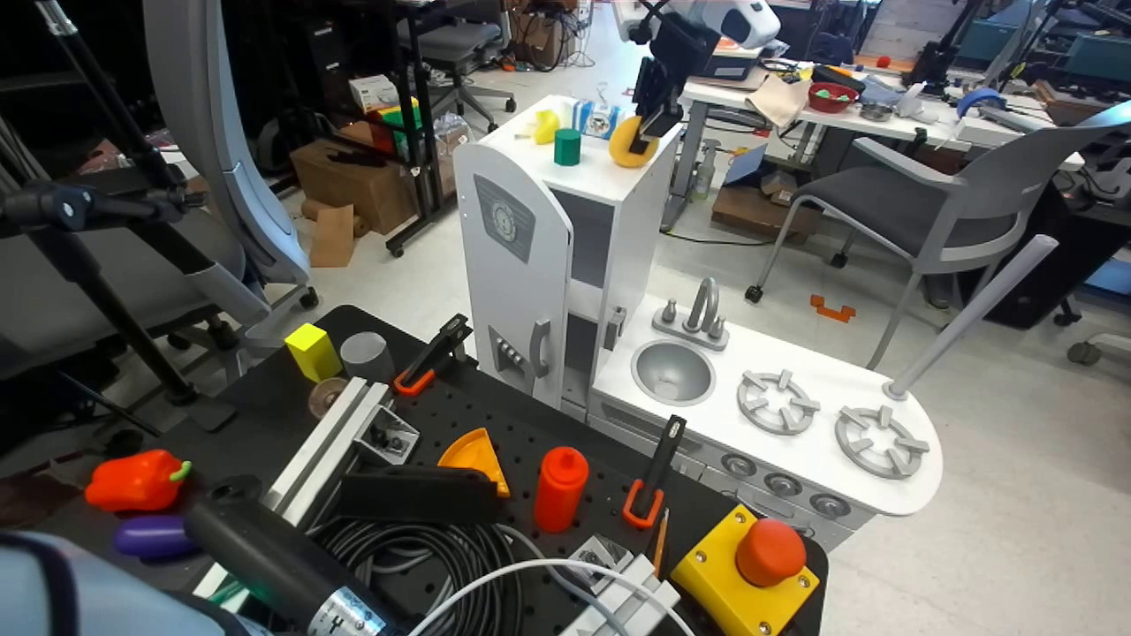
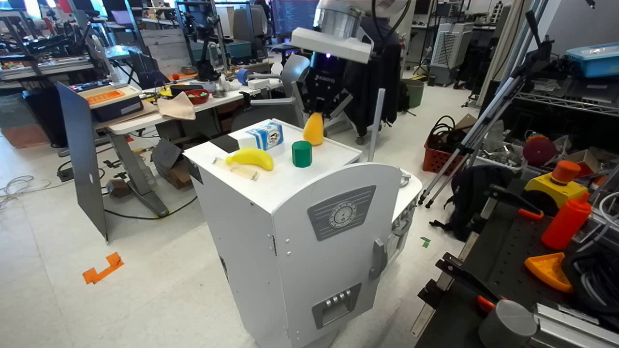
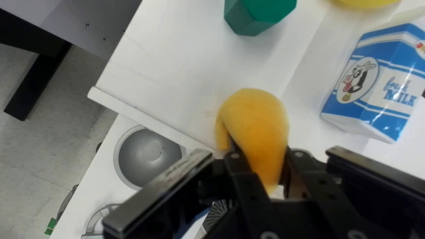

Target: Move the yellow plush toy to the right

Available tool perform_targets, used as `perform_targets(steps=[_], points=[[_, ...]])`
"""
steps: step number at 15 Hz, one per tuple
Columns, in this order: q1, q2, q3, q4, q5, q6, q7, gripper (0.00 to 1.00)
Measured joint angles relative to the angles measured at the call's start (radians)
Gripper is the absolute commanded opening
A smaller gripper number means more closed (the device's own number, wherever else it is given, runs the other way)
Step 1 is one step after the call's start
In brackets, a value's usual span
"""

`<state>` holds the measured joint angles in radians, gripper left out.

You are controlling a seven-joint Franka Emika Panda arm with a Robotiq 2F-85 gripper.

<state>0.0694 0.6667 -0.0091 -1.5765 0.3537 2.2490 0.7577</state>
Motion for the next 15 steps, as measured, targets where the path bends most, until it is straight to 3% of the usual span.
perform_targets(steps=[1,3,9,15], points=[[0.001,0.001,0.001,0.002,0.000,0.000,0.000,0.48],[0.002,0.003,0.001,0.004,0.000,-0.001,0.009,0.55],[0.010,-0.005,0.000,0.005,-0.015,-0.003,0.014,0.99],[0.089,-0.148,-0.022,-0.099,-0.162,0.150,0.023,1.00]])
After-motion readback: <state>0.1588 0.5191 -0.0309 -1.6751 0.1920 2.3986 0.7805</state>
